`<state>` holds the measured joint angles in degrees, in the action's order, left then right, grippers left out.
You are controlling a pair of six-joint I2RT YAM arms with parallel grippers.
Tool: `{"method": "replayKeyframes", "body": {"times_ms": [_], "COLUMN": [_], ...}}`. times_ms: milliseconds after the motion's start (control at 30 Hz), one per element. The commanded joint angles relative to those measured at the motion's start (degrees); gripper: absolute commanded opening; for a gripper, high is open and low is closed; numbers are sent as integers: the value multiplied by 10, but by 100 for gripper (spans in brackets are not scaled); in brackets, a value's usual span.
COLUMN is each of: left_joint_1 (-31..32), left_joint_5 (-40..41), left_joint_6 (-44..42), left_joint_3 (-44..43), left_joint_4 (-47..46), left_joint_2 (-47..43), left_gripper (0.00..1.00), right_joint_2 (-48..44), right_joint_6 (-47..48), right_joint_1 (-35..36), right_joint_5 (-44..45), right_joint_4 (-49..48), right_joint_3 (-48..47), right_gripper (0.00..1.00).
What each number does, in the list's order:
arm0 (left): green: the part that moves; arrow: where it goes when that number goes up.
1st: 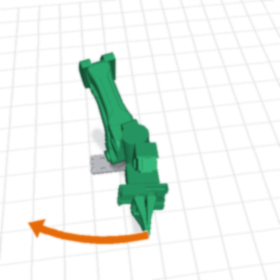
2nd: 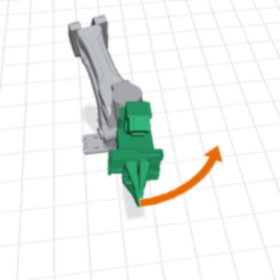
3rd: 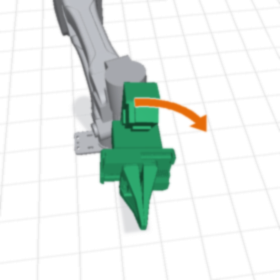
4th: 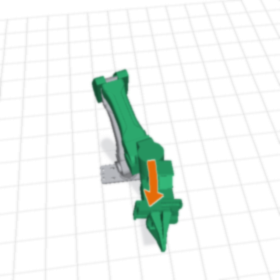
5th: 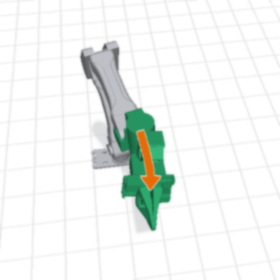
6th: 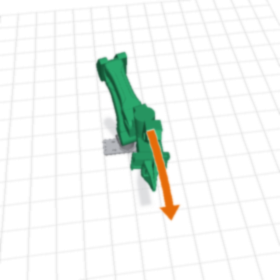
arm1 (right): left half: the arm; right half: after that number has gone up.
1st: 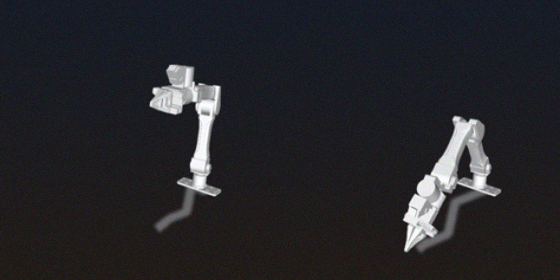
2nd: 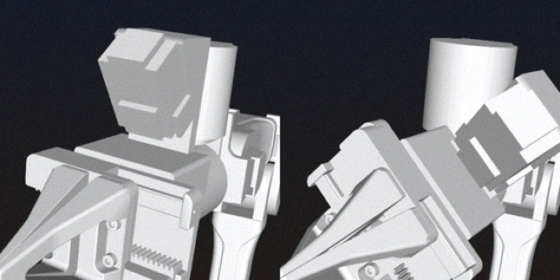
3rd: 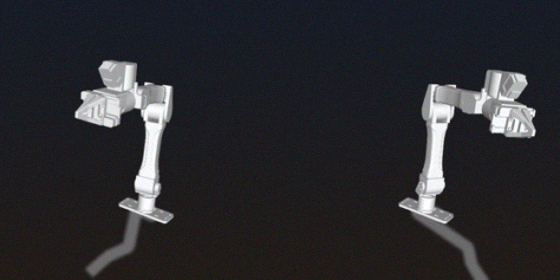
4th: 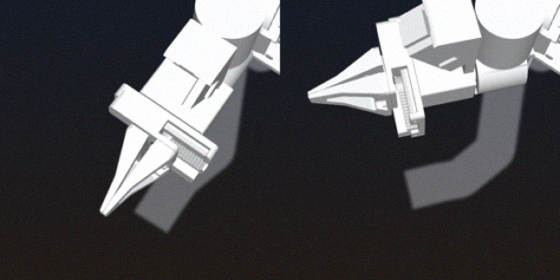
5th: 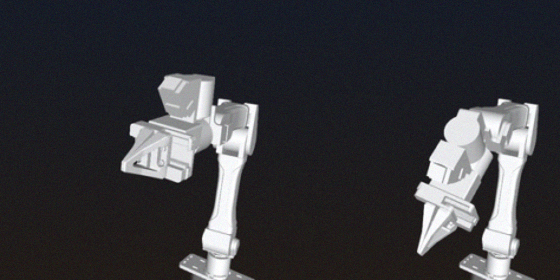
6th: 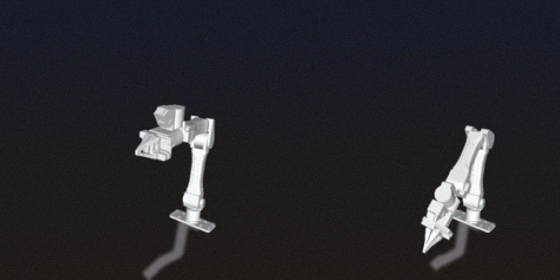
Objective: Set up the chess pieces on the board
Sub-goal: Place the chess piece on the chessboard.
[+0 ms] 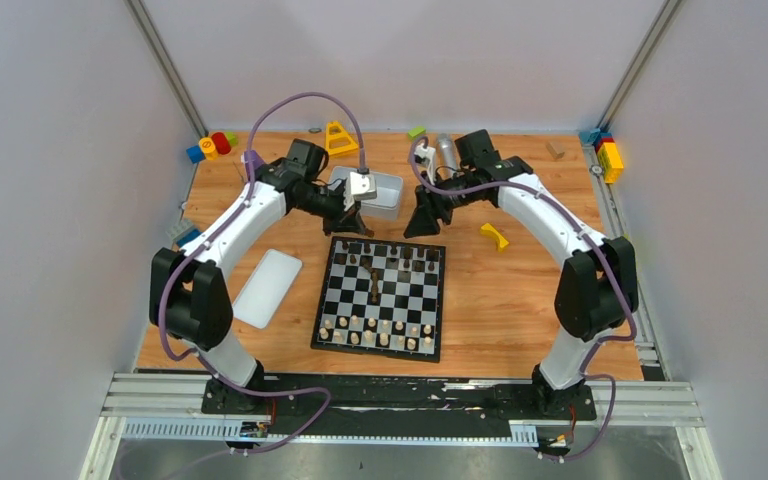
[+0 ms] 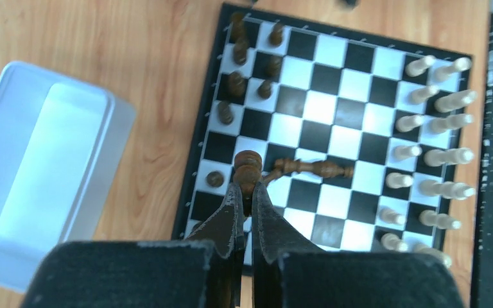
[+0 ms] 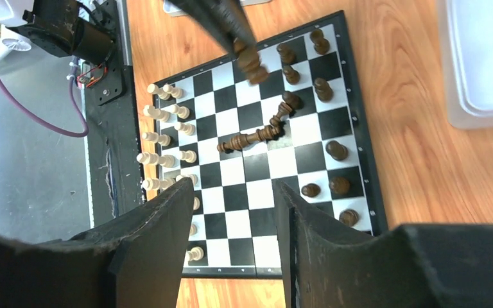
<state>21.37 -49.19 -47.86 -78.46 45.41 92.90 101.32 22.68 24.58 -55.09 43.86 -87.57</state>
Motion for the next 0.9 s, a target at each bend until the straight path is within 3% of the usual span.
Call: {"method": "replayKeyframes", "body": {"times_ms": [0, 167, 367, 867], "left_joint_1": [4, 8, 25, 61], "left_joint_5": [123, 216, 265, 315], "left_joint_6": [24, 54, 65, 80], "left_joint_3": [-60, -128, -176, -224], "left_joint_4": [39, 65, 93, 161], "left_joint_2": [41, 102, 161, 236], "left_gripper": [0, 0, 0, 0], "right_joint_2": [-49, -71, -82, -90], "right_joint_6": [10, 14, 13, 10], "right_joint_1": [-24, -42, -51, -55], "right_joint_5": [5, 10, 9, 7], "right_joint_4": [-13, -20, -32, -43], "right_joint_3": [27, 66, 98, 123], "right_gripper": [50, 50, 50, 50]}}
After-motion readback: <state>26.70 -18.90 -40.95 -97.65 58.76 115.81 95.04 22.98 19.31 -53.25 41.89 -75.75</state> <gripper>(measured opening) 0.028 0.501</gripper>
